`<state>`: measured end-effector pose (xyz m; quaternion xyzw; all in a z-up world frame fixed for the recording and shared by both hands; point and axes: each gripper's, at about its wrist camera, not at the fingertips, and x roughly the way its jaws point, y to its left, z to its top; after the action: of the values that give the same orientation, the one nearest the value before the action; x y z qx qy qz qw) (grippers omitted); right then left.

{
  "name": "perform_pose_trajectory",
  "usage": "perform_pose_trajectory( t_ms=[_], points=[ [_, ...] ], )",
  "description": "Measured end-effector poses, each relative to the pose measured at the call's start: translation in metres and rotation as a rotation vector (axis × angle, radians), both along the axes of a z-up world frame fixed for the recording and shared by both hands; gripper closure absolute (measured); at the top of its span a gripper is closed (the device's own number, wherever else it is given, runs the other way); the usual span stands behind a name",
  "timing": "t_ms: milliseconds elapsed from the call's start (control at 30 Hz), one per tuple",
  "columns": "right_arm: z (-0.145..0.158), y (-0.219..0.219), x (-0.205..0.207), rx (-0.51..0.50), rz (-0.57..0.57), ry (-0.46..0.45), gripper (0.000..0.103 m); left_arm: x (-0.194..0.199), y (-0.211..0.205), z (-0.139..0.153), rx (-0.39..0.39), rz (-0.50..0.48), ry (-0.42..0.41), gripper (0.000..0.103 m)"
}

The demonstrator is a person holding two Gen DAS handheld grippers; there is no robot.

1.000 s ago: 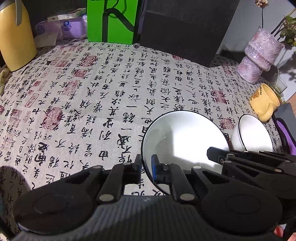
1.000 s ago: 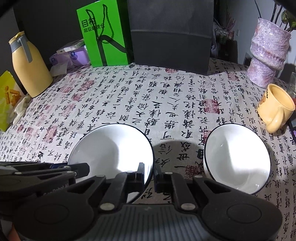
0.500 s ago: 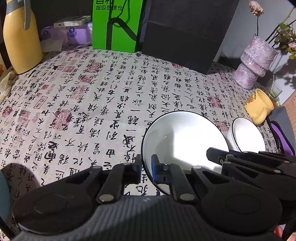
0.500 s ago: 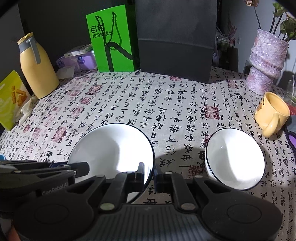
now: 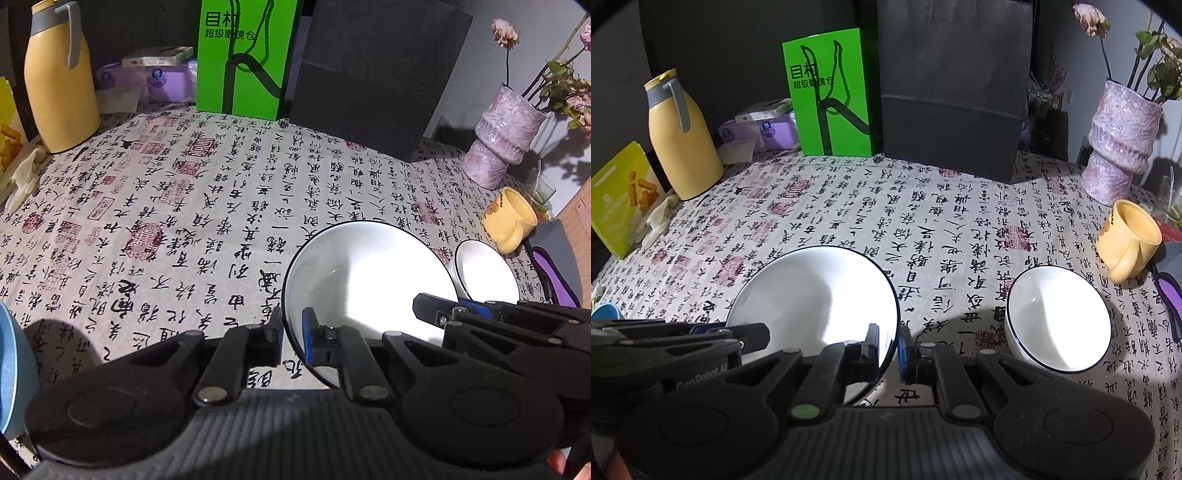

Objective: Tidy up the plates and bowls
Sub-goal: 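Lift the white bowl and carry it toward the blue bowl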

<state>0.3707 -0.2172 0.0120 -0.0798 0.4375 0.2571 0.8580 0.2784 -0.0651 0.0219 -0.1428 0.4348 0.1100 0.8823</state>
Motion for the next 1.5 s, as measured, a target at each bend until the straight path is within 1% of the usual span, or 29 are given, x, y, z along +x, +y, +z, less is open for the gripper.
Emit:
perform_pose_trajectory(
  t_ms=[600, 867, 1500],
  points=[
    [0.021, 0.009, -0.035, 0.005, 0.029, -0.051, 0.093, -0.037, 0.009, 0.02, 0.006, 0.027, -0.051, 0.092],
    [0.031, 0.017, -0.051, 0.008, 0.046, -0.071, 0.093, -0.055, 0.018, 0.03, 0.005, 0.047, -0.079, 0.092],
    [0.045, 0.043, -0.087, 0.017, 0.097, -0.105, 0.093, -0.099, 0.045, 0.043, -0.003, 0.103, -0.123, 0.092]
  ],
)
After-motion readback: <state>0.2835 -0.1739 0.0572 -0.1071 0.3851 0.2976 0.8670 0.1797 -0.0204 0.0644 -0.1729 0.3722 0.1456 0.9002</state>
